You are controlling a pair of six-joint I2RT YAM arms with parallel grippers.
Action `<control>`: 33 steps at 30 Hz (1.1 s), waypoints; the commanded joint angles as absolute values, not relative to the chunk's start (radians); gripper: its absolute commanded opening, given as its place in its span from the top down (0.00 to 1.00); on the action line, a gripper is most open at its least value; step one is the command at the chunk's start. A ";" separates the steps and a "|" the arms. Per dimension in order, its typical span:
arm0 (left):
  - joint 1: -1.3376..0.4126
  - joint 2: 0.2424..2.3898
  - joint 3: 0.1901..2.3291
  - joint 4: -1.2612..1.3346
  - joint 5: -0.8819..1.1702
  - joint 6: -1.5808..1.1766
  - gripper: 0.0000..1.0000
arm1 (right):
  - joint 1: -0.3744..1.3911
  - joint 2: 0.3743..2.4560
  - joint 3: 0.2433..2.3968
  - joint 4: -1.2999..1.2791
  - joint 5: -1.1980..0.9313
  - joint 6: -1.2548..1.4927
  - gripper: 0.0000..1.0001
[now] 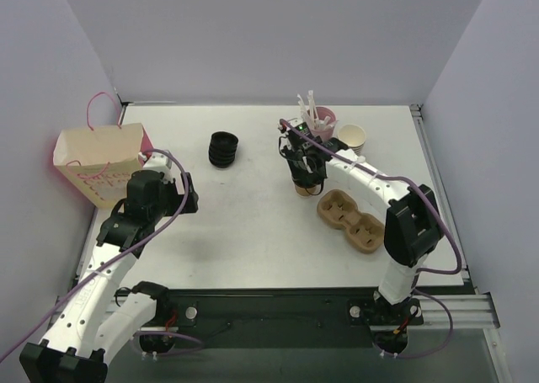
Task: Pack the takeout coffee
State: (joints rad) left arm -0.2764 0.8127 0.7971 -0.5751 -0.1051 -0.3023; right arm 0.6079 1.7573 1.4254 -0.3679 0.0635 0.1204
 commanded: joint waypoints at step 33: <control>-0.290 0.706 0.845 -0.577 -0.357 -0.324 0.03 | 0.592 1.249 1.155 -0.466 0.135 0.367 0.58</control>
State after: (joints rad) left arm -0.2844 0.7105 0.7971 -0.5739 -0.2272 -0.3134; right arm 0.5941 1.3285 1.2304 -0.4095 0.1215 0.3145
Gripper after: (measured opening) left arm 0.972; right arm 0.420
